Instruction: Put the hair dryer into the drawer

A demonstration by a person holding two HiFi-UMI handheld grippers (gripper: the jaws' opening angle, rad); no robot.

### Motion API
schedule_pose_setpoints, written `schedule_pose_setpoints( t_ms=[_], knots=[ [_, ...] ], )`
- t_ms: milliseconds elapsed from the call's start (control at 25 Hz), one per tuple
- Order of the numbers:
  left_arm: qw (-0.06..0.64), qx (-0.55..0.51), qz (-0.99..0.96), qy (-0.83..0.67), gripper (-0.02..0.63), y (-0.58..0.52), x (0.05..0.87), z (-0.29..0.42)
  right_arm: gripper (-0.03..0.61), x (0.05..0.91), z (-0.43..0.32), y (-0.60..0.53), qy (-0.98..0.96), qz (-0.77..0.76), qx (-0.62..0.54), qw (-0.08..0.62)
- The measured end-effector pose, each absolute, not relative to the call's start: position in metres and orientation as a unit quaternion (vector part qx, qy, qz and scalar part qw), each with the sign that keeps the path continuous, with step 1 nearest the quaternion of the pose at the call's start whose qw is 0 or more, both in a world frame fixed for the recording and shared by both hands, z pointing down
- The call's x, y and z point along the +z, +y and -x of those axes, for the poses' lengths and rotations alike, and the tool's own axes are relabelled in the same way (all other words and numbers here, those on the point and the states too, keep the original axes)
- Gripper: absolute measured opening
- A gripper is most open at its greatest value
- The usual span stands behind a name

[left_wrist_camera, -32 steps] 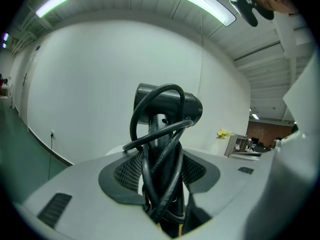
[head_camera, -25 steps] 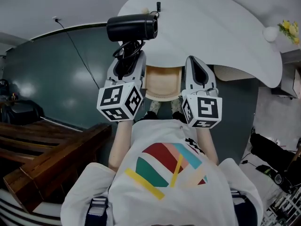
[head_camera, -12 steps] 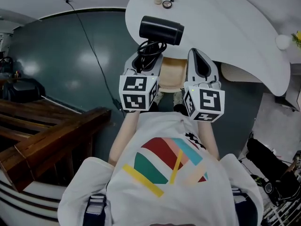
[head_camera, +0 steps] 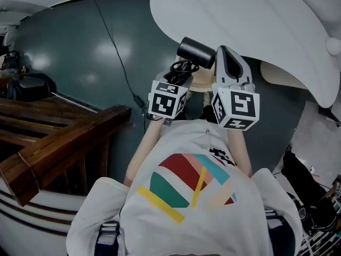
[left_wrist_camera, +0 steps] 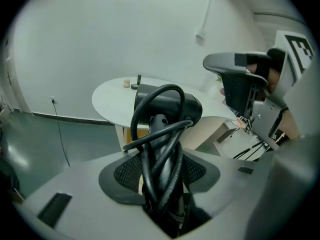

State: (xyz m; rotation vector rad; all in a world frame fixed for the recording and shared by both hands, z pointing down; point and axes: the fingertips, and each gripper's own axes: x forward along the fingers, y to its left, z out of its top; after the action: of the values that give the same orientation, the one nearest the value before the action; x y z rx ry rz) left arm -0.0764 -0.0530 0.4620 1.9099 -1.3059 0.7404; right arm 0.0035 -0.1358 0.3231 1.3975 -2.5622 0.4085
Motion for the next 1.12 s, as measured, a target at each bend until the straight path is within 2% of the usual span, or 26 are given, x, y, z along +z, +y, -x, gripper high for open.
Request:
schedule_pose_setpoints(
  t_ms=[400,1120],
  knots=[
    [0.422,0.310,-0.704,-0.480,0.207,-0.026,0.511,0.072,0.012,0.337,-0.009,-0.129,-0.860,-0.476,0.149,0.112],
    [0.465,0.421,-0.665,-0.404,0.207,-0.029,0.567,0.065,0.012,0.358,-0.050,-0.146,-0.817,-0.536,0.173,0.123]
  ],
)
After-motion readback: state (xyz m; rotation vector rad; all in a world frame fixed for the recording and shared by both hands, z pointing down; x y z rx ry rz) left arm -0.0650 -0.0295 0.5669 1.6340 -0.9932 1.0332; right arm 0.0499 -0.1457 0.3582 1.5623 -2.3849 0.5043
